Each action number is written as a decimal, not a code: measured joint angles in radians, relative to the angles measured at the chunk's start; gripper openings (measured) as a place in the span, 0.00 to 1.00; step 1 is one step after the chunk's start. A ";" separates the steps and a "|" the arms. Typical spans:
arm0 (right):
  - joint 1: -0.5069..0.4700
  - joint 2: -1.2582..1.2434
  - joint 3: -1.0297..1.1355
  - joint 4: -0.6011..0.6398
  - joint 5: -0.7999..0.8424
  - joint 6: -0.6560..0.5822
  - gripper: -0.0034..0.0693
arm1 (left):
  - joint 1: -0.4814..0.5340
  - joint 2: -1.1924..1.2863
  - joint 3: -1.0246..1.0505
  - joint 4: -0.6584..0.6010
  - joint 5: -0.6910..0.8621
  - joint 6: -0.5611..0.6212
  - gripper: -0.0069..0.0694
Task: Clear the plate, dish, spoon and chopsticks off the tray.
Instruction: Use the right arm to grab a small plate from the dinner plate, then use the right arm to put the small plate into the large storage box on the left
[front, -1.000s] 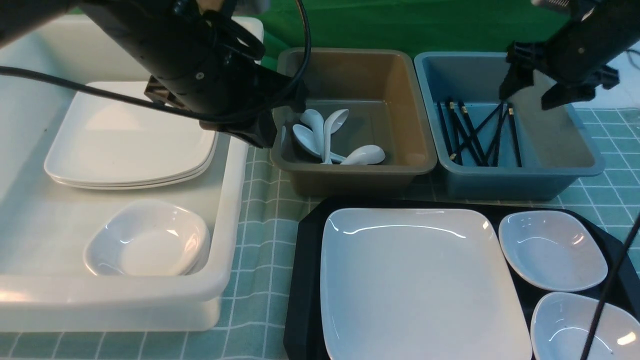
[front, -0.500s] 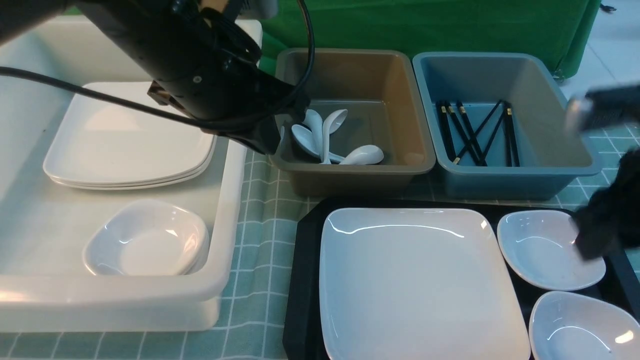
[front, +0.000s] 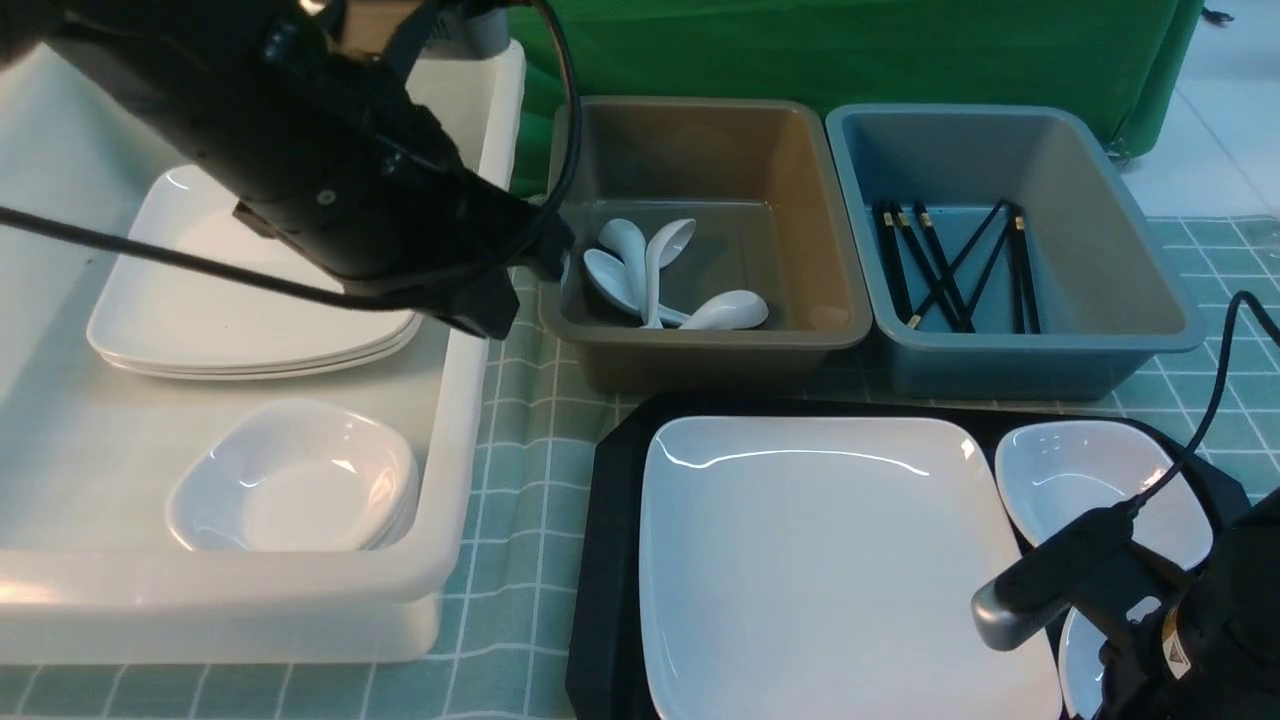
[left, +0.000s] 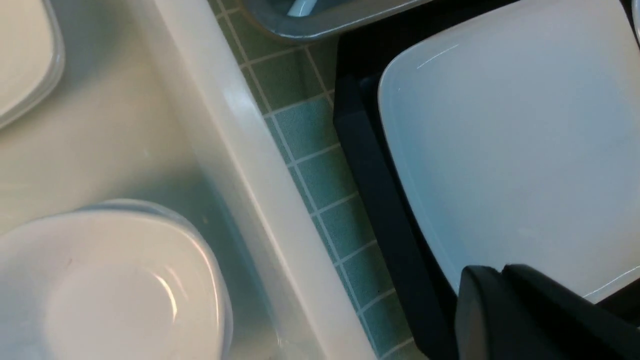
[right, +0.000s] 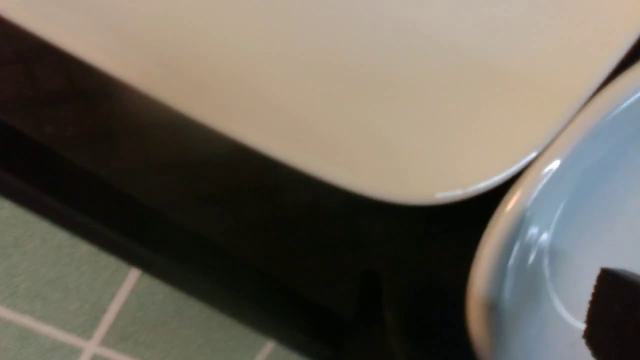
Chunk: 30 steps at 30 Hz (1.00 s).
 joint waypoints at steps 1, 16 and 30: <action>0.000 0.006 0.000 -0.019 -0.004 0.004 0.80 | 0.000 -0.008 0.012 0.004 -0.004 -0.001 0.10; 0.010 0.049 -0.038 -0.126 0.087 0.107 0.32 | 0.000 -0.126 0.060 0.090 -0.005 -0.074 0.10; 0.005 -0.259 -0.371 -0.011 0.298 0.120 0.13 | 0.127 -0.190 0.093 0.196 0.022 -0.161 0.10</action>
